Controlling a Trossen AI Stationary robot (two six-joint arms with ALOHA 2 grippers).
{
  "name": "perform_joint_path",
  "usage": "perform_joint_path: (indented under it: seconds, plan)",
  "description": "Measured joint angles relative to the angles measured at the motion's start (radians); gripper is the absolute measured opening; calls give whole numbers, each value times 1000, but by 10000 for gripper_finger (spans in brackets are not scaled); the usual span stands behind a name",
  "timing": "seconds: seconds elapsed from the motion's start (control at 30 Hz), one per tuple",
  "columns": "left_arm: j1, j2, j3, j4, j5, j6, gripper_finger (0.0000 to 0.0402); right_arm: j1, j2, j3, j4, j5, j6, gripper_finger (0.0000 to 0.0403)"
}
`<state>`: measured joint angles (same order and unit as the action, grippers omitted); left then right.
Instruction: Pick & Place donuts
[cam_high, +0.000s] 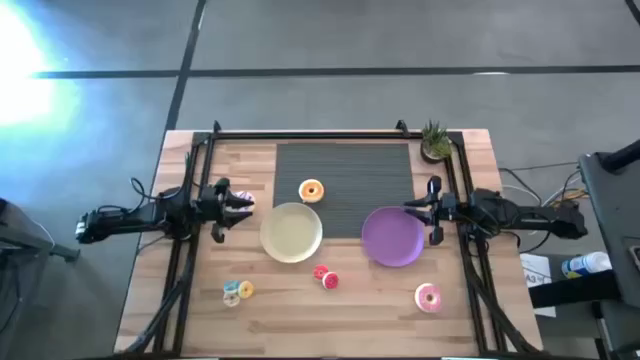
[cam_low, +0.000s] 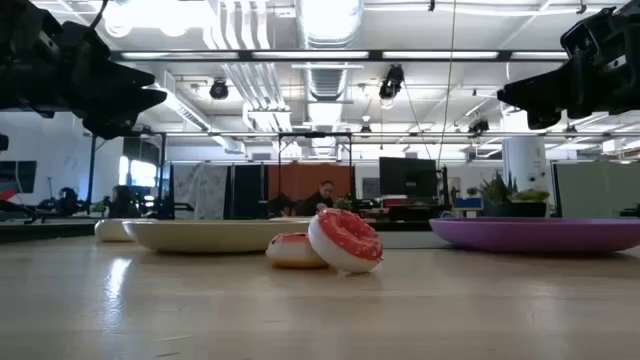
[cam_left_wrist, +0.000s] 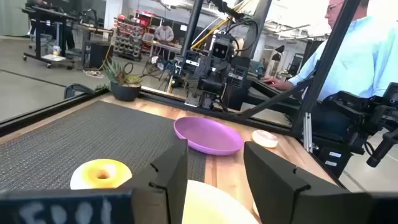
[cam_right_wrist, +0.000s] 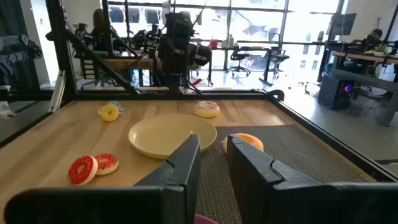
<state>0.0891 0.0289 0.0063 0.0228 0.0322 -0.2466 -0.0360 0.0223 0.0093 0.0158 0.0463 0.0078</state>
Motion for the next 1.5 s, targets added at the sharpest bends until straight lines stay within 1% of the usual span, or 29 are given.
perform_joint_path:
  seconds: [0.17, 0.77, 1.1, 1.17, 1.3, 1.37, 1.43, 1.5]
  plan:
    - [0, 0, 0, 0, 0, 0, 131, 0, 0, 0, 0, 0, 0, 69]
    - [0, 0, 0, 0, 0, 0, 131, 0, 0, 0, 0, 0, 0, 89]
    - [0, 0, 0, 0, 0, 0, 131, 0, 0, 0, 1, 0, 9, 74]
    - [0, 0, 0, 0, 0, 0, 131, 0, 0, 0, 2, 0, 101, 70]
    - [0, 0, 0, 0, 0, 0, 131, 1, 0, 0, 1, -3, 455, 69]
    - [0, 0, 0, 0, 0, 0, 131, 0, 0, 0, -6, -41, 646, 71]
    - [0, 0, 0, 0, 0, 0, 131, 1, 1, 0, -6, -73, 802, 74]
    - [0, 0, 0, 0, 0, 0, 131, 0, 1, 0, -6, -64, 911, 75]
